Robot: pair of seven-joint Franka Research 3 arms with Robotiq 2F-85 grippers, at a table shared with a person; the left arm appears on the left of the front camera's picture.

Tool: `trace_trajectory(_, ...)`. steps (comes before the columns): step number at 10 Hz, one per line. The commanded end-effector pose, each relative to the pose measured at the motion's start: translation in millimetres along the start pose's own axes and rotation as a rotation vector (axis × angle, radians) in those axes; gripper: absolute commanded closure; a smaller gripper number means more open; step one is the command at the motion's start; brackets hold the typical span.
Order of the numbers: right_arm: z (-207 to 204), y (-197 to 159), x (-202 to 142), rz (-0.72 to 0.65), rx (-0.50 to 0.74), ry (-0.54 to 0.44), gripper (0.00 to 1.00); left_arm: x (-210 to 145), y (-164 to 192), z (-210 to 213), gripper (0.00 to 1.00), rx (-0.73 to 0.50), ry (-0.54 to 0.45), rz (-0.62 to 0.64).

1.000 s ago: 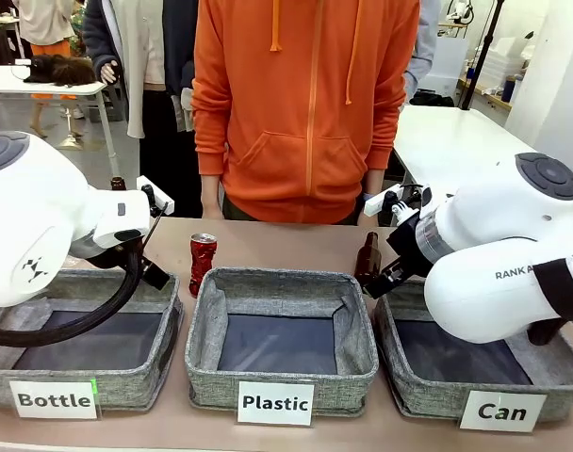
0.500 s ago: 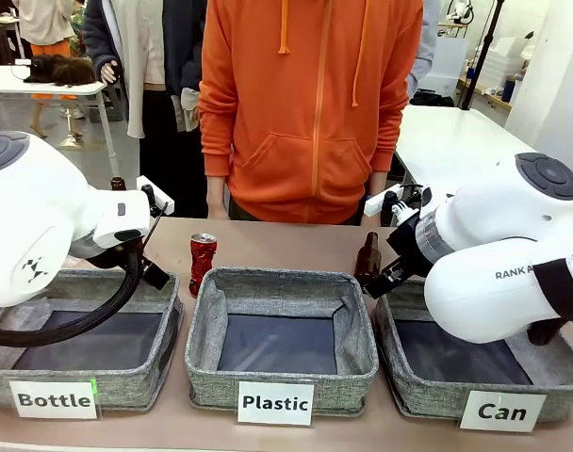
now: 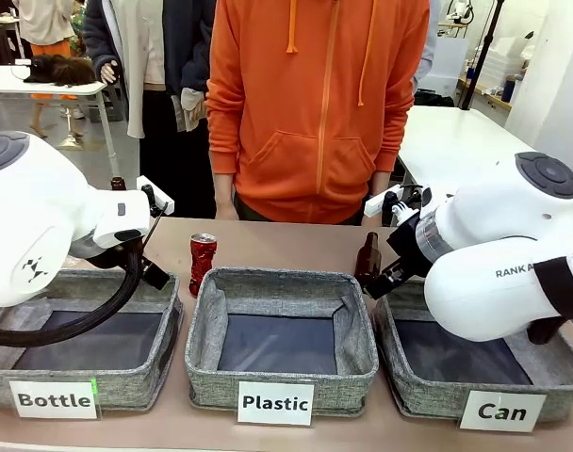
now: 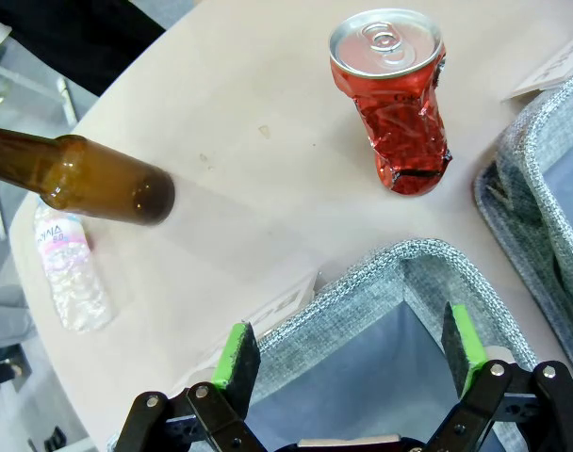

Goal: Sort the can waste into the basket.
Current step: Pick up the can waste from the table and place it in the right Fabric basket.

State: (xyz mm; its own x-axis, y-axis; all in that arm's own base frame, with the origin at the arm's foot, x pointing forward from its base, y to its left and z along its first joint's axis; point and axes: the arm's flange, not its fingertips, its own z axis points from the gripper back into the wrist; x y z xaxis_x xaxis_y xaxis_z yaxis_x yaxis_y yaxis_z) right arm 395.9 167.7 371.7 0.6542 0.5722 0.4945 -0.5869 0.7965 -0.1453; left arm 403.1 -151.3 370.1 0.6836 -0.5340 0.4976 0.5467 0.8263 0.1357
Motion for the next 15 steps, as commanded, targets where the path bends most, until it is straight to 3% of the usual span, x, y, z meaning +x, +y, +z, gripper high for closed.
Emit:
trace_trajectory(1,32.6,-22.5,5.5,-0.011,0.115,-0.016,0.00,0.1,10.1,18.3,0.00,0.041,-0.011,0.002)
trace_trajectory(3,106.6,-53.3,5.1,-0.145,0.293,-0.027,0.00,-1.3,16.8,100.3,0.00,-0.132,-0.073,0.080)
trace_trajectory(4,140.2,-64.5,0.3,-0.293,0.422,0.041,0.00,-7.8,18.7,133.6,0.00,-0.246,-0.046,0.105)
trace_trajectory(6,188.3,-94.4,-30.2,-0.527,0.550,0.079,0.00,-40.7,36.1,169.2,0.00,-0.545,-0.022,0.089)
trace_trajectory(8,217.9,-143.5,-85.9,-0.693,0.700,-0.031,0.00,-81.0,101.1,185.5,0.00,-0.732,-0.051,0.126)
trace_trajectory(10,229.4,-193.4,-153.2,-0.872,0.783,-0.169,0.00,-137.4,189.1,199.7,0.00,-0.830,-0.287,0.419)
trace_trajectory(12,225.2,-232.6,-227.8,-1.059,0.845,-0.300,0.00,-202.3,224.2,203.3,0.00,-0.922,-0.567,0.810)
trace_trajectory(13,223.2,-241.4,-258.6,-1.110,0.871,-0.365,0.00,-221.4,223.3,197.3,0.00,-0.934,-0.598,0.929)
trace_trajectory(15,216.8,-251.1,-304.9,-1.218,0.906,-0.500,0.00,-227.4,216.1,177.2,0.00,-0.937,-0.629,1.072)
